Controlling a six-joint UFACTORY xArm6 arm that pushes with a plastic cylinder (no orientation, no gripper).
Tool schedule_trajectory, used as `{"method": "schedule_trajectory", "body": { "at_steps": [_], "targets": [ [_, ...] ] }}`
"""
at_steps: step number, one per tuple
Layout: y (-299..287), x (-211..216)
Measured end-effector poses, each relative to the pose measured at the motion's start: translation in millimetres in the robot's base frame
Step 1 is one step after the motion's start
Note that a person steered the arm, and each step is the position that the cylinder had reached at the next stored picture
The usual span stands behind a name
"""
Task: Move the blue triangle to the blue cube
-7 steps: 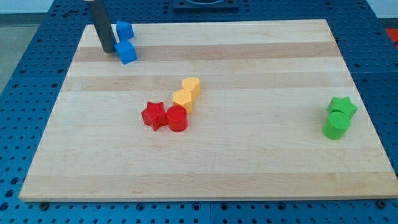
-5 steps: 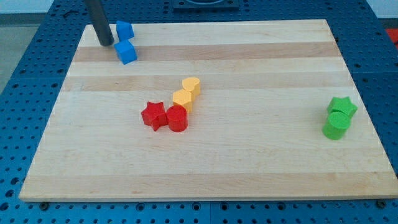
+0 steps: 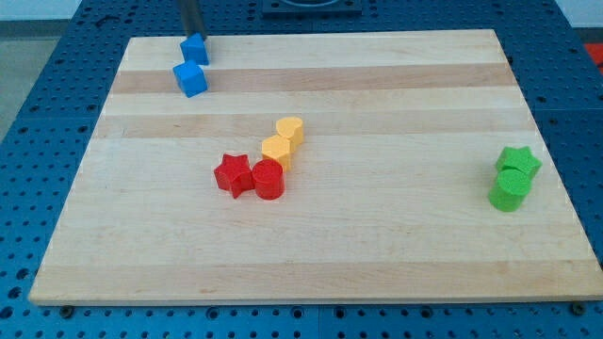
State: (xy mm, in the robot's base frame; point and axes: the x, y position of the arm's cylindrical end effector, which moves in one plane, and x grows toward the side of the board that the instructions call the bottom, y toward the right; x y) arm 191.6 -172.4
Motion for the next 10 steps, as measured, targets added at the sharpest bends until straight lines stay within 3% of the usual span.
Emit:
{"method": "schedule_trajectory", "body": {
  "at_steps": [1,3,9,10],
  "targets": [
    [40.1,0.6],
    [56.2,3.7],
    [-11.4,0.7],
    [-8.1,20.8]
  ]
}}
